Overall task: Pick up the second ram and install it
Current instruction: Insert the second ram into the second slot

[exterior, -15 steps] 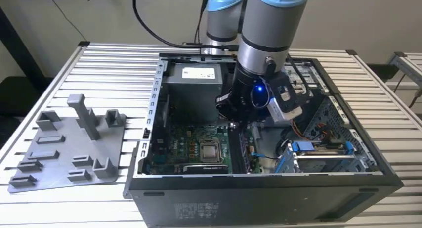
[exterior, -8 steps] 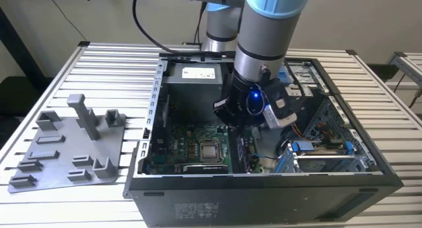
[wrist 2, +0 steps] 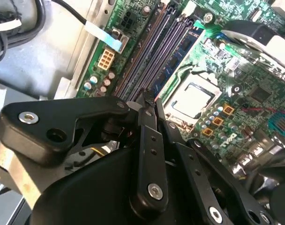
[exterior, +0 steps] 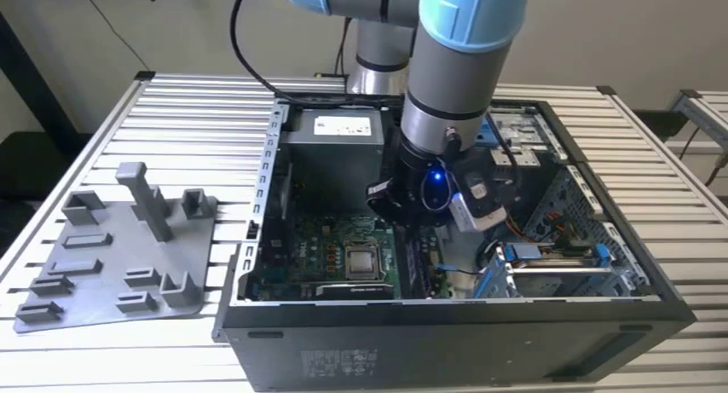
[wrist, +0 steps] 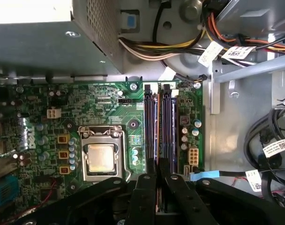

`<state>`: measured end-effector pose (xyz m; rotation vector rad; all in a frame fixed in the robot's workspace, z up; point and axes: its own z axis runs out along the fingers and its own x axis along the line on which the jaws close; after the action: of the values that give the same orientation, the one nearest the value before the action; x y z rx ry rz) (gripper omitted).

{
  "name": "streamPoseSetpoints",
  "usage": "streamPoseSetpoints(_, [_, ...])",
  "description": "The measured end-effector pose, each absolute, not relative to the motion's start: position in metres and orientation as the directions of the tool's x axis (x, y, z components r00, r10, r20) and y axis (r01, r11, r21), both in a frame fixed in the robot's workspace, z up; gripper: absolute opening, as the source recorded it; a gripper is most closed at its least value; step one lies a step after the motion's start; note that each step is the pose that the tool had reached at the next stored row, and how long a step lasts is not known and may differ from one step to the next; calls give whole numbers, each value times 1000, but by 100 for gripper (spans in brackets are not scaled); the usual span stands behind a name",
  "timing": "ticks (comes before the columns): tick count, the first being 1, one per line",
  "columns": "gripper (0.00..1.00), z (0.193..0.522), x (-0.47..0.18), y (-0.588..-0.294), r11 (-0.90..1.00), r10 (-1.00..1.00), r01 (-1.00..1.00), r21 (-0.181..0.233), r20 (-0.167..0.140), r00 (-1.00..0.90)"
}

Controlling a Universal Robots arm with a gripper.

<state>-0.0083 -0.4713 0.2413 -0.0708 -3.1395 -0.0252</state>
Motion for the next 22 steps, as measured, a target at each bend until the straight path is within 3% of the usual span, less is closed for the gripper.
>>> streamPoseSetpoints(22, [14,228,-8,-472,1000,6,6,15,-4,-1000])
